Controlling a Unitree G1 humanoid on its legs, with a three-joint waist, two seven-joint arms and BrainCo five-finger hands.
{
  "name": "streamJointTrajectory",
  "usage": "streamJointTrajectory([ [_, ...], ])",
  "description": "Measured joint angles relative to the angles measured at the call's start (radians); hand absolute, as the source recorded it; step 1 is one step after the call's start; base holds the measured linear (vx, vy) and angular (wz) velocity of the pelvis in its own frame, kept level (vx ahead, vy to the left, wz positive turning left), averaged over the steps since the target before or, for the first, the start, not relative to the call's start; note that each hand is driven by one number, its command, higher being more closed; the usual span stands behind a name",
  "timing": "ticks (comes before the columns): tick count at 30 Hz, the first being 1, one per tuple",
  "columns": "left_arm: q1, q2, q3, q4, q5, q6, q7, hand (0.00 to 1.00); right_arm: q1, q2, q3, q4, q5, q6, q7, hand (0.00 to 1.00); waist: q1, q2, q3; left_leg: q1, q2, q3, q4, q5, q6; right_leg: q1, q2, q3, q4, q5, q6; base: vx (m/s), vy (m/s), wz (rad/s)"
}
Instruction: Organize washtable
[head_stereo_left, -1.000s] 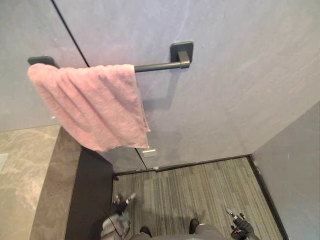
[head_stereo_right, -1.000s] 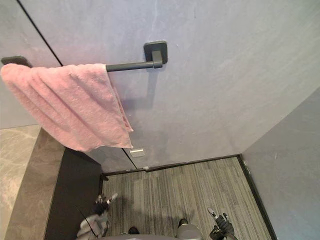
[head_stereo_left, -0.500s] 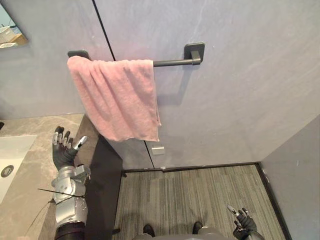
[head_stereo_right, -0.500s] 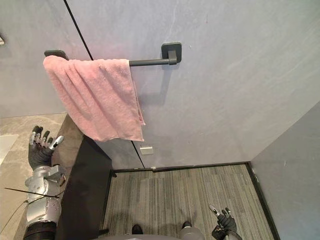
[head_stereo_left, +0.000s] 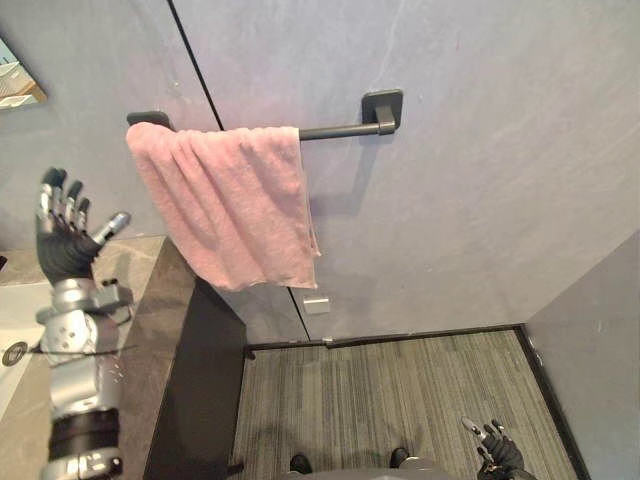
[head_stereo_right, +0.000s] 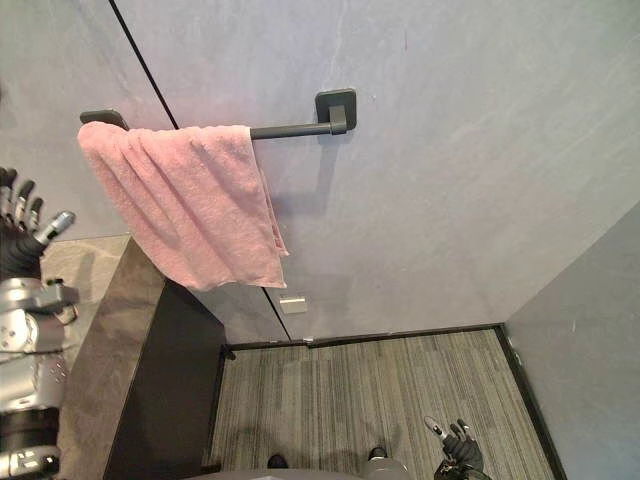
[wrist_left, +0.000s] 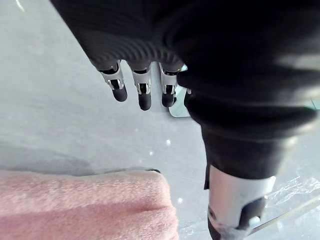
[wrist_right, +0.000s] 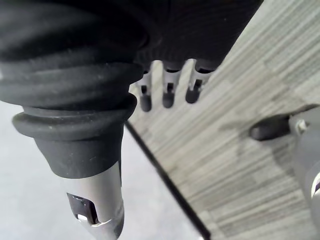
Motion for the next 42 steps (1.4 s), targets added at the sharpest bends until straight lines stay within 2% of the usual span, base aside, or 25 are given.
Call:
streamJointTrajectory([
  [4, -0.053, 0.013, -0.01, 0.039, -0.019, -0.001, -0.02, 0.0, 0.008, -0.002, 0.005, -0.018, 0.0, 0.0, 0.0, 0.0, -0.004, 0.001, 0.0, -0.019, 0.002, 0.016, 0.0, 0.0, 0.0, -0.024, 0.004, 0.016, -0.01, 0.008, -0.003, 0.0, 0.004, -0.14],
  [12, -0.175, 0.061, -0.115, 0.156, -0.071, 0.003, -0.026, 0.0, 0.042, -0.002, 0.018, -0.032, -0.002, 0.0, 0.0, 0.0, -0.016, -0.002, 0.003, -0.044, 0.003, 0.039, 0.0, 0.0, 0.0, -0.065, 0.009, 0.046, -0.011, 0.016, -0.006, 0.04, -0.005, -0.11],
  [16, -0.183, 0.093, -0.128, 0.178, -0.098, 0.003, -0.043, 0.0, 0.039, -0.002, 0.019, -0.037, -0.002, 0.0, 0.001, 0.0, -0.007, -0.007, 0.016, -0.056, 0.003, 0.044, 0.0, 0.0, 0.0, -0.085, 0.01, 0.055, -0.009, 0.02, -0.007, 0.01, -0.005, -0.08],
  [21, -0.241, 0.1, -0.135, 0.244, -0.12, -0.026, -0.043, 0.0, 0.039, -0.002, 0.058, -0.069, -0.003, -0.001, 0.001, 0.0, 0.001, -0.016, 0.046, -0.081, 0.002, 0.058, 0.0, 0.0, -0.001, -0.124, 0.009, 0.074, -0.001, 0.028, -0.006, -0.04, 0.002, -0.09],
  [25, -0.26, 0.121, -0.162, 0.315, -0.12, -0.015, -0.043, 0.0, 0.026, -0.001, 0.059, -0.081, -0.002, -0.002, 0.001, 0.0, 0.003, -0.016, 0.067, -0.113, 0.001, 0.084, 0.0, -0.002, -0.008, -0.172, 0.008, 0.101, 0.006, 0.038, 0.001, -0.03, 0.005, -0.18],
  [28, -0.259, 0.12, -0.16, 0.319, -0.139, -0.038, -0.043, 0.0, 0.029, 0.001, 0.062, -0.081, -0.002, -0.003, 0.0, 0.0, 0.007, -0.021, 0.087, -0.12, 0.0, 0.098, 0.0, -0.001, -0.009, -0.187, 0.008, 0.116, 0.005, 0.051, -0.004, 0.0, 0.001, -0.13],
  [36, -0.258, 0.12, -0.176, 0.36, -0.137, -0.038, -0.062, 0.0, 0.027, 0.003, 0.119, -0.081, -0.003, -0.005, 0.001, 0.0, 0.008, -0.025, 0.103, -0.119, -0.002, 0.105, 0.0, -0.001, -0.01, -0.191, 0.007, 0.123, 0.006, 0.054, -0.004, 0.01, 0.0, -0.02],
  [39, -0.258, 0.121, -0.206, 0.394, -0.13, 0.018, -0.067, 0.0, 0.019, 0.002, 0.127, -0.081, -0.006, -0.005, 0.002, 0.0, 0.012, -0.027, 0.113, -0.12, -0.004, 0.127, 0.0, -0.001, -0.01, -0.204, 0.008, 0.145, 0.004, 0.061, 0.005, 0.01, 0.002, -0.2],
  [41, -0.258, 0.12, -0.273, 0.412, -0.093, 0.062, -0.09, 0.0, -0.006, 0.002, 0.129, -0.082, -0.011, -0.005, 0.002, 0.0, -0.009, -0.028, 0.14, -0.12, -0.009, 0.136, 0.0, 0.0, -0.008, -0.209, 0.006, 0.156, 0.003, 0.069, 0.002, 0.03, 0.014, -0.19],
  [42, -0.258, 0.117, -0.288, 0.412, -0.083, 0.074, -0.099, 0.0, -0.012, 0.003, 0.13, -0.082, -0.011, -0.005, 0.002, 0.0, -0.009, -0.033, 0.145, -0.121, -0.01, 0.147, 0.0, 0.002, -0.004, -0.217, 0.006, 0.167, 0.003, 0.072, 0.001, 0.03, 0.012, -0.27],
])
